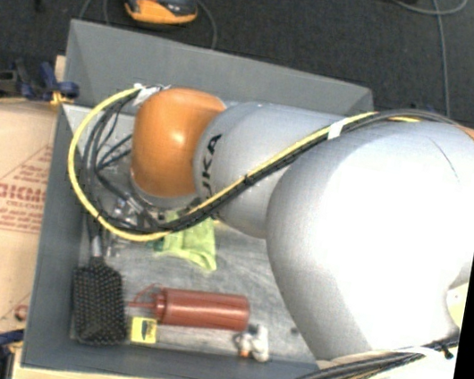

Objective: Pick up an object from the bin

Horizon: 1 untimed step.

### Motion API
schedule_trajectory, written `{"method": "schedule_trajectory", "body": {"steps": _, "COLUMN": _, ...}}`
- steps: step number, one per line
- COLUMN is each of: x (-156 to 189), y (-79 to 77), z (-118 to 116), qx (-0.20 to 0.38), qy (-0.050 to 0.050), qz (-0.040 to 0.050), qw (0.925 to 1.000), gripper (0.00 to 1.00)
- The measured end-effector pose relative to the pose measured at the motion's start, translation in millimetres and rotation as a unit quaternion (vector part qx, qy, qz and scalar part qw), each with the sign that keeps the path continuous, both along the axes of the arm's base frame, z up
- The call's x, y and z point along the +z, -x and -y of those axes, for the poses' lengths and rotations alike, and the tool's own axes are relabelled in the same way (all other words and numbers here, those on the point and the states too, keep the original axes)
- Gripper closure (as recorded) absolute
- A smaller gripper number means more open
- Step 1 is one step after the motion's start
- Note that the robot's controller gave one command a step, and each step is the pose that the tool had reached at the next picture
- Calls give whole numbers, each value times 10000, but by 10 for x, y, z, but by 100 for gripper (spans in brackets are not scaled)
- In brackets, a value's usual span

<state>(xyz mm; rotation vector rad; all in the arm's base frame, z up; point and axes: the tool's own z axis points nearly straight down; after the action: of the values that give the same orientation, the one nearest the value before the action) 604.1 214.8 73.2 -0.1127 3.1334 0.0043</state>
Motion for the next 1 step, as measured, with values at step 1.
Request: {"method": "schedule_trajectory", "body": {"steps": 1, "x": 0, "y": 0, "z": 0, "qx": -2, "qy": -1, "qz": 0, "qw": 10000, "gripper": 100}}
